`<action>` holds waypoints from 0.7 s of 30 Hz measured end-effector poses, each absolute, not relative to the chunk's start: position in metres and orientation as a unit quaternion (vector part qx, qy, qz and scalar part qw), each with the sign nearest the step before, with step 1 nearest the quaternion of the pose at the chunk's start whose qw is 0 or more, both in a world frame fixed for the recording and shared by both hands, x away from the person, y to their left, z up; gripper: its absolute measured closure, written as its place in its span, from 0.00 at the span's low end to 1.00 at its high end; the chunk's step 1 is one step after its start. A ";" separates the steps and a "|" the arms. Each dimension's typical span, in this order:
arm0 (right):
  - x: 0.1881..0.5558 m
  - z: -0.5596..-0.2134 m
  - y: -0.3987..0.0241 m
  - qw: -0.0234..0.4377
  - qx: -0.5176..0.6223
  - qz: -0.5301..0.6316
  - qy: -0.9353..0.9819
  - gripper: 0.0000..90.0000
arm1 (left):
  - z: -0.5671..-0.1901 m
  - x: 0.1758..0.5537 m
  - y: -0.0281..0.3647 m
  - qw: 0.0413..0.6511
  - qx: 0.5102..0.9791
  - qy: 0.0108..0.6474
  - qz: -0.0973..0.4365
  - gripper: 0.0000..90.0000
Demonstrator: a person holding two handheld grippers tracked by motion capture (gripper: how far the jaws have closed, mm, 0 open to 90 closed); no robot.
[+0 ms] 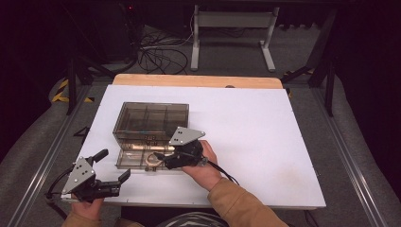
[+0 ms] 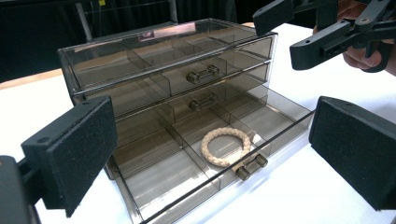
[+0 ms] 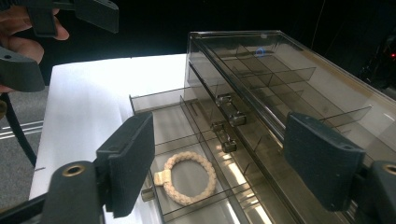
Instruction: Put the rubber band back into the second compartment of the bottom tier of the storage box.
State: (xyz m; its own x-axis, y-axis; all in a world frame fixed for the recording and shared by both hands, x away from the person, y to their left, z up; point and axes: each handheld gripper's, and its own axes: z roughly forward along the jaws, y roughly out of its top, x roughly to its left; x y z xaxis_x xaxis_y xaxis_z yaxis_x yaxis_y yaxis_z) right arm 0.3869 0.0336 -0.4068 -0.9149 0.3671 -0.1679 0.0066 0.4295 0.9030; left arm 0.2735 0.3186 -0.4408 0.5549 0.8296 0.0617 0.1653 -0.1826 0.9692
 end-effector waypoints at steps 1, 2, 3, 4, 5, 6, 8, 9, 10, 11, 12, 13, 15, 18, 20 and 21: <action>0.387 -0.407 0.033 0.172 0.112 0.523 0.827 0.28 | -0.441 0.274 0.319 0.534 0.703 0.354 0.311 0.02; 0.387 -0.406 0.033 0.172 0.111 0.524 0.827 0.27 | -0.441 0.274 0.319 0.534 0.702 0.354 0.312 0.02; 0.386 -0.406 0.033 0.172 0.110 0.525 0.827 0.27 | -0.441 0.274 0.319 0.534 0.702 0.354 0.312 0.02; 0.386 -0.405 0.032 0.172 0.110 0.526 0.826 0.26 | -0.441 0.274 0.319 0.534 0.702 0.354 0.311 0.02; 0.386 -0.405 0.032 0.170 0.110 0.528 0.825 0.26 | -0.441 0.274 0.319 0.534 0.702 0.354 0.311 0.02; 0.386 -0.404 0.031 0.169 0.110 0.529 0.824 0.25 | -0.441 0.274 0.319 0.533 0.702 0.354 0.311 0.02; 0.387 -0.403 0.030 0.168 0.110 0.533 0.822 0.23 | -0.441 0.274 0.319 0.533 0.703 0.354 0.312 0.02; 0.387 -0.402 0.029 0.165 0.109 0.534 0.822 0.22 | -0.441 0.274 0.319 0.533 0.703 0.354 0.312 0.02; 0.387 -0.402 0.028 0.164 0.109 0.536 0.821 0.21 | -0.441 0.274 0.318 0.533 0.702 0.354 0.312 0.02; 0.387 -0.402 0.028 0.163 0.107 0.536 0.821 0.20 | -0.441 0.273 0.318 0.533 0.702 0.354 0.312 0.02; 0.386 -0.402 0.028 0.164 0.106 0.536 0.821 0.19 | -0.440 0.273 0.318 0.533 0.702 0.354 0.312 0.02; 0.386 -0.401 0.028 0.164 0.105 0.536 0.821 0.17 | -0.440 0.273 0.319 0.533 0.702 0.354 0.312 0.02; 0.387 -0.401 0.027 0.162 0.105 0.538 0.821 0.15 | -0.440 0.274 0.319 0.534 0.702 0.354 0.312 0.02; 0.387 -0.398 0.024 0.163 0.107 0.541 0.818 0.13 | -0.441 0.274 0.319 0.534 0.702 0.353 0.312 0.02; 0.388 -0.396 0.020 0.163 0.109 0.544 0.816 0.13 | -0.441 0.274 0.319 0.534 0.702 0.354 0.312 0.02; 0.389 -0.395 0.019 0.163 0.111 0.545 0.815 0.13 | -0.441 0.274 0.319 0.535 0.701 0.354 0.312 0.02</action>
State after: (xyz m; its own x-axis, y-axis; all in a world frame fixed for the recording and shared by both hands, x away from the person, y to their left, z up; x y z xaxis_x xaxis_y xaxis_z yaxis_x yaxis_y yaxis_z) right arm 0.3885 0.0190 -0.3954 -0.9223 0.3581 -0.1450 0.0032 0.3823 0.9240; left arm 0.2739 0.3194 -0.4406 0.5559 0.8291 0.0590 0.1628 -0.1782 0.9704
